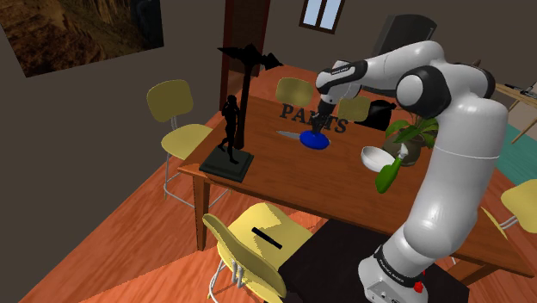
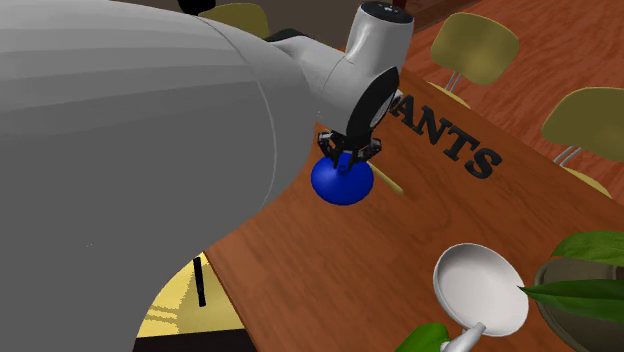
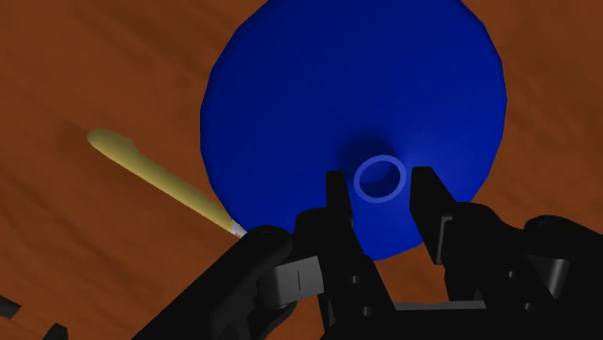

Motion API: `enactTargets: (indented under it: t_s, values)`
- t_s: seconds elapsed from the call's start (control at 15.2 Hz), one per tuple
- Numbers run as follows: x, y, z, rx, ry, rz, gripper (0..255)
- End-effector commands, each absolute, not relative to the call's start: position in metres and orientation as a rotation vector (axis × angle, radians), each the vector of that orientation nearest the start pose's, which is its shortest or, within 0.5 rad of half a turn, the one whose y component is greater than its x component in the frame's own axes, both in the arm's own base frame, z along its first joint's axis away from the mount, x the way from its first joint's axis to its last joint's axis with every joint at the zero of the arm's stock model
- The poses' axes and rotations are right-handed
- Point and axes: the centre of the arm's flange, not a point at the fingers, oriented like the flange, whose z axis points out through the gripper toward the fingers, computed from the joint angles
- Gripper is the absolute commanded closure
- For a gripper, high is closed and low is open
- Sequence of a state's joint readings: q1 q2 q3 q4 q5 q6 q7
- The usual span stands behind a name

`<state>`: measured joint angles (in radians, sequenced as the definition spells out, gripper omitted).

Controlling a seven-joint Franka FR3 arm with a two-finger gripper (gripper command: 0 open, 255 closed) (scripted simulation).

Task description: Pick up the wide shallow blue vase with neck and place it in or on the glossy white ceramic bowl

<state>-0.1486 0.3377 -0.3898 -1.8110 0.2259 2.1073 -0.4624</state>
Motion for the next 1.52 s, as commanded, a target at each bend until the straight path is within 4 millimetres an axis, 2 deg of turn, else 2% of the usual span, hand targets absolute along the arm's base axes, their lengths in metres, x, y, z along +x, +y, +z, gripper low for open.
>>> enactTargets:
  t_s: [0.0,0.79,1.45]
  values:
    - [0.558,-0.299,0.378,-3.066,0.268,-0.035,255]
    - [0.558,-0.299,0.438,-3.066,0.268,-0.035,255]
    - [0.462,-0.389,0.454,-3.066,0.268,-0.035,255]
